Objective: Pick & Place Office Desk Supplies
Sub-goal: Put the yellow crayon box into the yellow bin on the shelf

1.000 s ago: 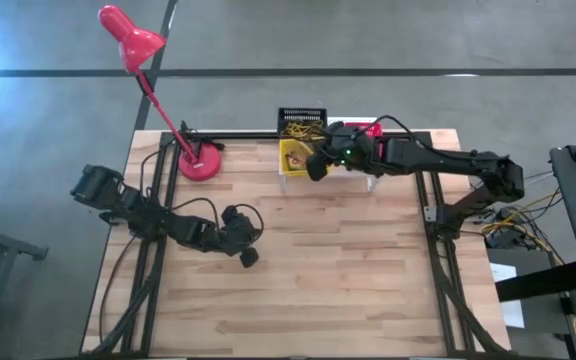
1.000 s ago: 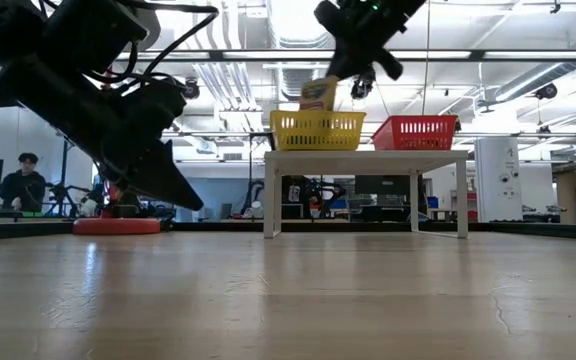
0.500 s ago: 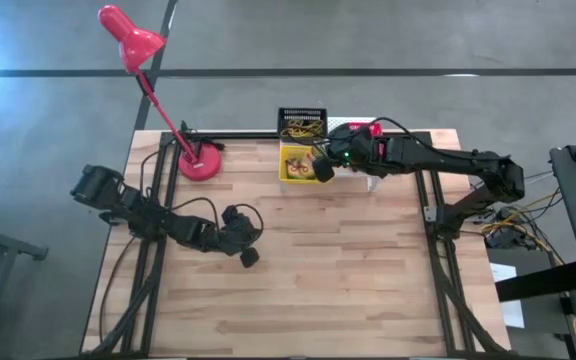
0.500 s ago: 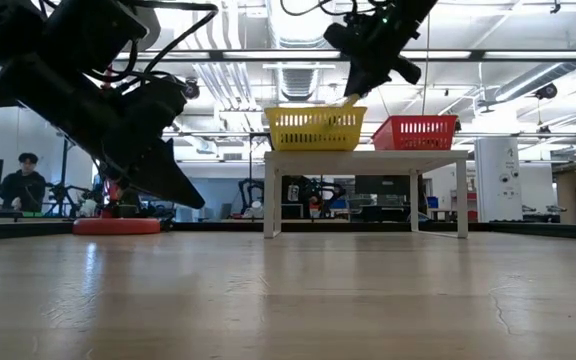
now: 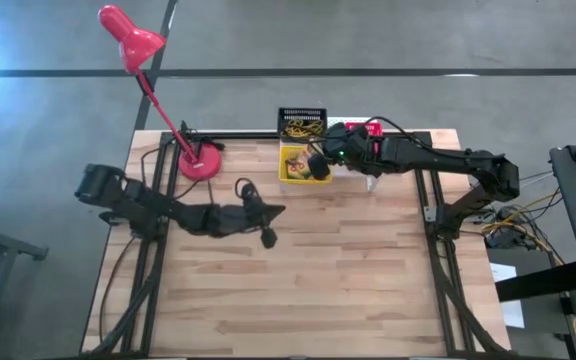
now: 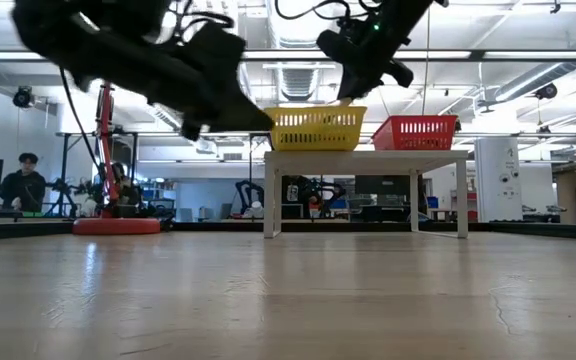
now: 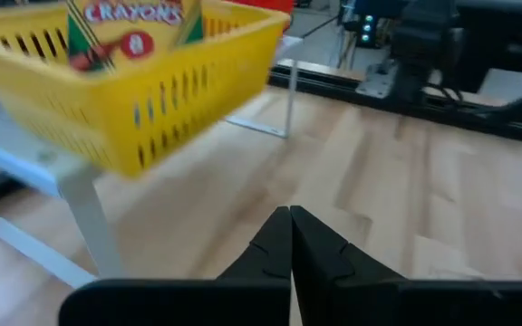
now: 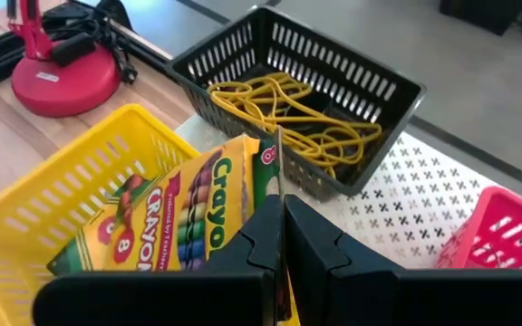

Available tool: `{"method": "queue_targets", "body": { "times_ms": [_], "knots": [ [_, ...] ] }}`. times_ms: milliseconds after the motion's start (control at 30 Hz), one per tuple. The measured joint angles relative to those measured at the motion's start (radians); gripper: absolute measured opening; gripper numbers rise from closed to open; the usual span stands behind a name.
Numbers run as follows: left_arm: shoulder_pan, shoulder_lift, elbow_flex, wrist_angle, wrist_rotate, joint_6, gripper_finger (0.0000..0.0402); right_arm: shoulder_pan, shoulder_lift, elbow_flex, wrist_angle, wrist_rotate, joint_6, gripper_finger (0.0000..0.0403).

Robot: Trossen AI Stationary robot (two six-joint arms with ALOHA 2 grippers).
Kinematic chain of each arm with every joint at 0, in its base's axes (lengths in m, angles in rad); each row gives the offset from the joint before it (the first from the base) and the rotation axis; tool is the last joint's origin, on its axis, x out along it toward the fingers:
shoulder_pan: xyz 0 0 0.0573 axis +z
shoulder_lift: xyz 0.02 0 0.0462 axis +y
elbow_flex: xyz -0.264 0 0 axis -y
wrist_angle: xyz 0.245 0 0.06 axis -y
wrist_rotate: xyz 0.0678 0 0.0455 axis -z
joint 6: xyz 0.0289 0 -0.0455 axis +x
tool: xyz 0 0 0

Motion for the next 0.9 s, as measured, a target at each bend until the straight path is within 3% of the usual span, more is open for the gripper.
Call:
{"method": "queue_targets", "body": {
  "times_ms": [567, 900],
  "knots": [
    [0.146, 0.157, 0.228, 0.0, 0.035, 0.095, 0.0001, 0.005, 0.0, 0.043, -0.011, -0.063, -0.046, 0.0008],
    [0.193, 0.166, 0.248, -0.002, 0.037, 0.117, 0.0001, 0.052, 0.0, 0.033, -0.011, -0.08, -0.009, 0.0009]
  ]
}}
